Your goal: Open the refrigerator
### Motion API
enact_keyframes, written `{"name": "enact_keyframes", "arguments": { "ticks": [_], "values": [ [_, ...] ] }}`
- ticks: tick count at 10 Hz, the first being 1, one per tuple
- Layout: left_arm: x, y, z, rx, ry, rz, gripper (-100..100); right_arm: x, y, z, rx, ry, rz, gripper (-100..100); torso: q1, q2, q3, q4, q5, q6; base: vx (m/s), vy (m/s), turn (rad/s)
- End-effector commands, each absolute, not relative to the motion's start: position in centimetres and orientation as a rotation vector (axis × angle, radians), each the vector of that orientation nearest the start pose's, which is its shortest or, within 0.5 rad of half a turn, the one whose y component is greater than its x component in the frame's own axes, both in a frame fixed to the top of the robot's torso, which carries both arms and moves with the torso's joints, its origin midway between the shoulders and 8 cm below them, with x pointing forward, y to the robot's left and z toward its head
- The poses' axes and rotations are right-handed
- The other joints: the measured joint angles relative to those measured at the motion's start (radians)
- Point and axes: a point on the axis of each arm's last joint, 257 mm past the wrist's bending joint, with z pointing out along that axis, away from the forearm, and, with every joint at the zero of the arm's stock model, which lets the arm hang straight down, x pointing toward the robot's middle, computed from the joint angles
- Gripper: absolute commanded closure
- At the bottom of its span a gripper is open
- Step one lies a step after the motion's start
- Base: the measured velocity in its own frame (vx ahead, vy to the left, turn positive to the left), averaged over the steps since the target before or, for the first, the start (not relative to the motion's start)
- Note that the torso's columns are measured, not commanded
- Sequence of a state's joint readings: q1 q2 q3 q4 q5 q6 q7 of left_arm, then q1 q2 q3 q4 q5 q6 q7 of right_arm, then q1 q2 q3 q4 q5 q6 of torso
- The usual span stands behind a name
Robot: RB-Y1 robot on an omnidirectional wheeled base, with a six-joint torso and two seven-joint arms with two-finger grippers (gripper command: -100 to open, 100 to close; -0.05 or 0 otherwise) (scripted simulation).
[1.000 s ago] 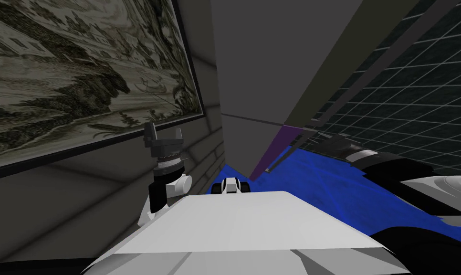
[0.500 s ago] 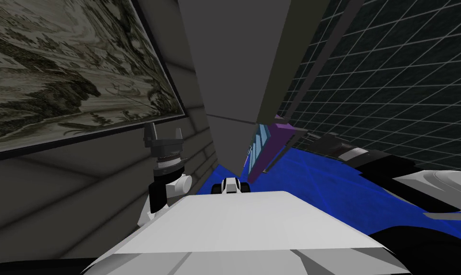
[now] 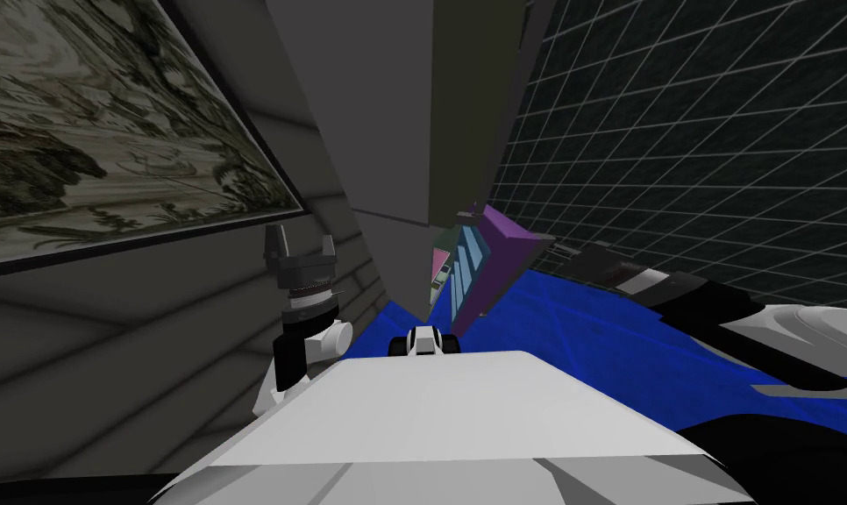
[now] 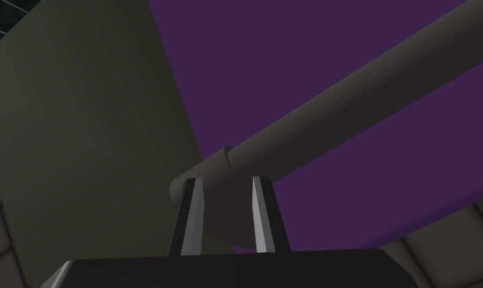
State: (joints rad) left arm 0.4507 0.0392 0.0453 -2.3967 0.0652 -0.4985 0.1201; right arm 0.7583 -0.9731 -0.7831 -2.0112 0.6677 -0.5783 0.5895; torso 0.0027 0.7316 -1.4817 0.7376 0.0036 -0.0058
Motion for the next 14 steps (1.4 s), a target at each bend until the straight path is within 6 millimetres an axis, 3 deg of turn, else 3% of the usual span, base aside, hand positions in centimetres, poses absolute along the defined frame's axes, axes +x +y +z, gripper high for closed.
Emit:
{"name": "enact_keyframes", "arguments": {
  "ticks": [1, 2, 3, 11, 14],
  "values": [
    [31.6, 28.3, 9.1, -0.568, 0.468, -1.47, 0, 35.5, -43.3, 1.4, -1.025, 1.258, -0.463, 100, 0.0, 0.002, 0.002, 0.001, 0.0, 0.003, -0.048, -0.276, -0.028],
    [31.6, 28.3, 9.1, -0.568, 0.467, -1.47, 0, 35.3, -43.5, 1.2, -1.021, 1.265, -0.468, 100, 0.004, 0.006, 0.005, 0.001, -0.001, 0.005, -0.015, -0.108, 0.008],
    [31.6, 28.3, 9.1, -0.568, 0.467, -1.471, 0, 35.3, -44.0, 1.2, -1.043, 1.251, -0.527, -100, 0.01, 0.006, 0.006, 0.001, 0.0, 0.005, 0.018, 0.005, -0.039],
    [31.6, 28.3, 9.1, -0.568, 0.467, -1.471, 0, 35.5, -46.7, 1.3, -1.123, 1.197, -0.811, -100, -0.007, 0.005, 0.004, 0.0, -0.004, 0.005, 0.03, 0.072, -0.036],
    [31.6, 28.3, 9.1, -0.568, 0.467, -1.471, 0, 35.5, -47.7, 1.5, -1.155, 1.174, -0.92, -100, -0.002, 0.002, 0.002, -0.001, -0.003, 0.003, 0.025, 0.048, -0.037]
  ]
}}
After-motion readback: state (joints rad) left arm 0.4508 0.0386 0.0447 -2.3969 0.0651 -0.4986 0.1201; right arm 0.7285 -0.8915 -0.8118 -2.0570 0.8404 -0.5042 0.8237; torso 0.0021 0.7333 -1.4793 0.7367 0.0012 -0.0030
